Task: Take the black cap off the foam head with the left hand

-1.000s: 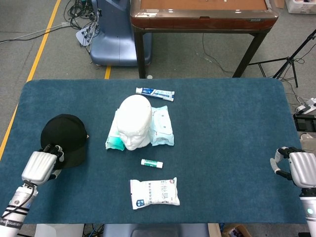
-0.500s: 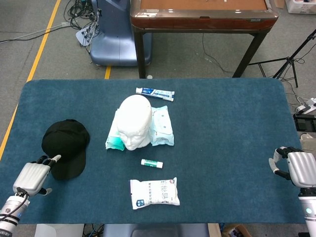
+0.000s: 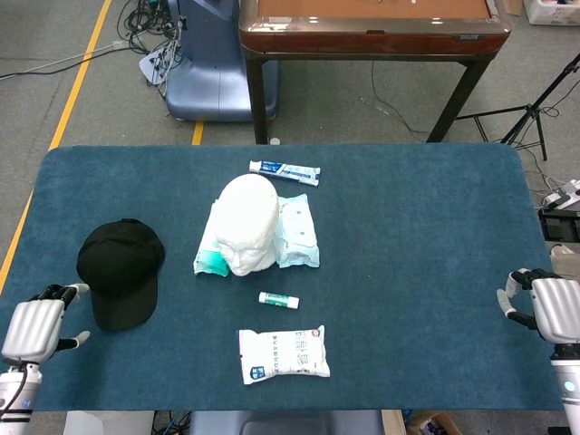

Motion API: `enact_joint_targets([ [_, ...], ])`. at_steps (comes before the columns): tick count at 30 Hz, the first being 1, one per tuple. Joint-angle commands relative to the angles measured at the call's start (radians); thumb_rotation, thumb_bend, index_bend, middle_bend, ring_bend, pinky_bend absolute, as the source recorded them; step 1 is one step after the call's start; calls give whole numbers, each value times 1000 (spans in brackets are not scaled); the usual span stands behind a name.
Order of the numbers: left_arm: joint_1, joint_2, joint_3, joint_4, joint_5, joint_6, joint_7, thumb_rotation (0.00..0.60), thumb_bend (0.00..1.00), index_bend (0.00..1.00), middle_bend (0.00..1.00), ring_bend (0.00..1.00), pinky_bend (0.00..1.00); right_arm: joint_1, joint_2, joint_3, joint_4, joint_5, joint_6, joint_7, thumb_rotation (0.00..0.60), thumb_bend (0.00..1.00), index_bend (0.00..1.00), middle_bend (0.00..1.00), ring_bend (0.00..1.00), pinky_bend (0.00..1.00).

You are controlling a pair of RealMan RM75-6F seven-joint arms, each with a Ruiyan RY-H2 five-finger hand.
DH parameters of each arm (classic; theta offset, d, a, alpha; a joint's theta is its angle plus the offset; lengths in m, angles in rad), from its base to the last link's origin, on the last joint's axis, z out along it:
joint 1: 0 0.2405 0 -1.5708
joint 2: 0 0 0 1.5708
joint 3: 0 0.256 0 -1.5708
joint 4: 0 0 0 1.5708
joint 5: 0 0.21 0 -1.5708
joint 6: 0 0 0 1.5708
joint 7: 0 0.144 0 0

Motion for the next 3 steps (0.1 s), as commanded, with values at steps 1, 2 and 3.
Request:
enact_joint_targets([
  [1,47,-56,3,60,58,65,-15,600,85,318,447,282,450,-1,-3,-1,4,0,-1,6,600,440,748,600,510,563],
  [2,57,-68,7,77,71,78,-18,600,100,323,457,284,451,-1,-4,-1,4,1,-2,8,600,440,748,600,510,563],
  [3,63,-76,8,88,77,85,-20,600,105,325,461,285,451,-1,-4,-1,5,2,-3,9,600,440,748,600,510,563],
])
